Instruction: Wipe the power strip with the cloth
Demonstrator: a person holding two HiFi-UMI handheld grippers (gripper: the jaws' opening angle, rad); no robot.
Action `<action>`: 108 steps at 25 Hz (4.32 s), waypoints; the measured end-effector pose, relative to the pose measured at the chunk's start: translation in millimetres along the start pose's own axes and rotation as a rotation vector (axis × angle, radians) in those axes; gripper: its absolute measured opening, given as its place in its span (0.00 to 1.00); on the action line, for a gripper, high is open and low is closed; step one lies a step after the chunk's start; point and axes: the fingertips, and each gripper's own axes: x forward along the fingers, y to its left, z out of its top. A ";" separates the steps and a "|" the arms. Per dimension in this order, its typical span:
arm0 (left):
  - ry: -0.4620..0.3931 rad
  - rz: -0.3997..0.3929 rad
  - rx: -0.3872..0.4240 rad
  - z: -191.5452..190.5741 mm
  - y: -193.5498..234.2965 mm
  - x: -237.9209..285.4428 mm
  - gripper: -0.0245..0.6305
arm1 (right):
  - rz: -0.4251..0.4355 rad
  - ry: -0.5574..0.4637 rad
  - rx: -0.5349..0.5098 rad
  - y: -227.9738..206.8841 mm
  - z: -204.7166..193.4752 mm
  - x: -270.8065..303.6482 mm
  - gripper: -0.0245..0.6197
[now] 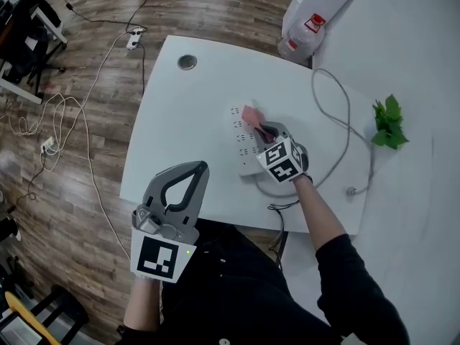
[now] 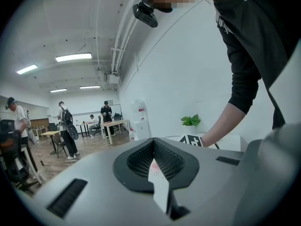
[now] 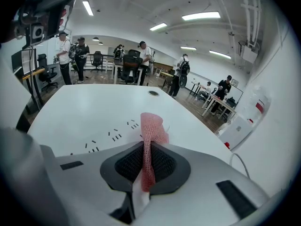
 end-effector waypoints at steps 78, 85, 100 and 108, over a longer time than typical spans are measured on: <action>-0.001 0.065 -0.022 -8.0 18.8 -21.4 0.06 | -0.056 -0.038 -0.165 -30.0 78.6 16.5 0.12; 0.014 0.083 -0.027 -17.8 27.3 -25.2 0.06 | -0.008 0.026 -0.180 -23.5 70.6 45.9 0.12; 0.008 0.075 -0.034 -19.3 29.7 -20.4 0.06 | 0.148 0.039 -0.212 14.8 60.4 52.3 0.12; 0.003 0.067 -0.032 -16.0 23.9 -21.9 0.06 | 0.187 0.028 -0.217 34.9 51.5 36.6 0.12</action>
